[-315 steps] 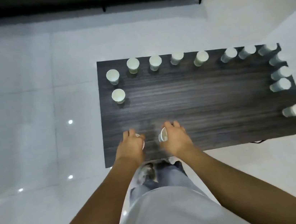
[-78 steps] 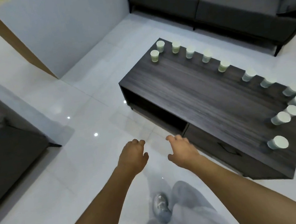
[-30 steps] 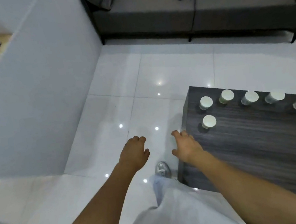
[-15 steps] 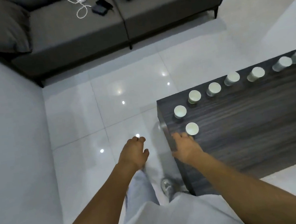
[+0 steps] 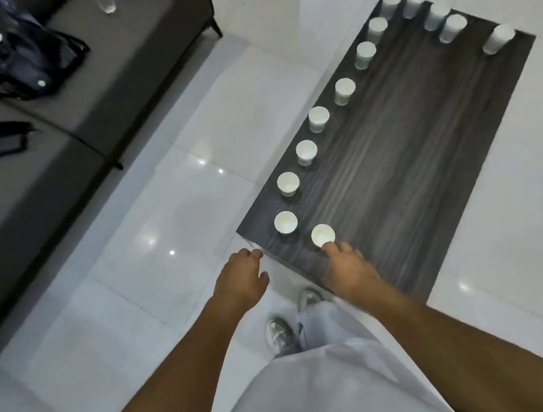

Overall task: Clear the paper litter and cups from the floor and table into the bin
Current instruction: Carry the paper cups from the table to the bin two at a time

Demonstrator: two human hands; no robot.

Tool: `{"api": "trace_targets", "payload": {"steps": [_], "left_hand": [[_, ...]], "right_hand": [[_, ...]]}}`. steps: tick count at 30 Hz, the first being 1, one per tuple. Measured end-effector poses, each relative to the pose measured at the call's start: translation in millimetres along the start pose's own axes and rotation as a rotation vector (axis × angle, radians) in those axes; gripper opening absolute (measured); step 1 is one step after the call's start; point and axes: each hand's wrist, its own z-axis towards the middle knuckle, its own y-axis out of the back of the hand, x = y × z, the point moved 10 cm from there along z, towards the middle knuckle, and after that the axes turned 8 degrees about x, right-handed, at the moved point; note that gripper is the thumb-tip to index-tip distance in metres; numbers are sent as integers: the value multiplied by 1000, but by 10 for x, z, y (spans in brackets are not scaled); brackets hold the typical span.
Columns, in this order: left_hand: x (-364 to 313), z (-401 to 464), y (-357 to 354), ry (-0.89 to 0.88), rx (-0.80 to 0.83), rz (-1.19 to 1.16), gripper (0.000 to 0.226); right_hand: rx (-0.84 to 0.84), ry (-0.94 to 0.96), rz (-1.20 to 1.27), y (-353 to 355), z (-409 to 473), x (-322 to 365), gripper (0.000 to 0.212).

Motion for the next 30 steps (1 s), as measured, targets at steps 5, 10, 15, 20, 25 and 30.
{"api": "trace_targets", "payload": {"steps": [5, 10, 15, 20, 25, 30], "left_hand": [[-347, 495, 62, -81, 60, 77, 40], [-506, 1021, 39, -96, 115, 97, 34], [-446, 1617, -125, -108, 145, 150, 45], [-280, 2254, -544, -144, 180, 215, 51], [-208, 2752, -932, -200, 156, 344, 61], [-19, 2921, -1264, -189, 221, 354, 67]], "right_hand": [[-5, -96, 81, 144, 189, -328, 57], [15, -146, 130, 246, 584, -556, 55], [12, -180, 183, 157, 1098, -686, 56], [18, -211, 230, -210, 1743, -711, 67], [-15, -197, 180, -496, 2335, -680, 85], [-92, -186, 147, -602, 2604, -621, 73]]}}
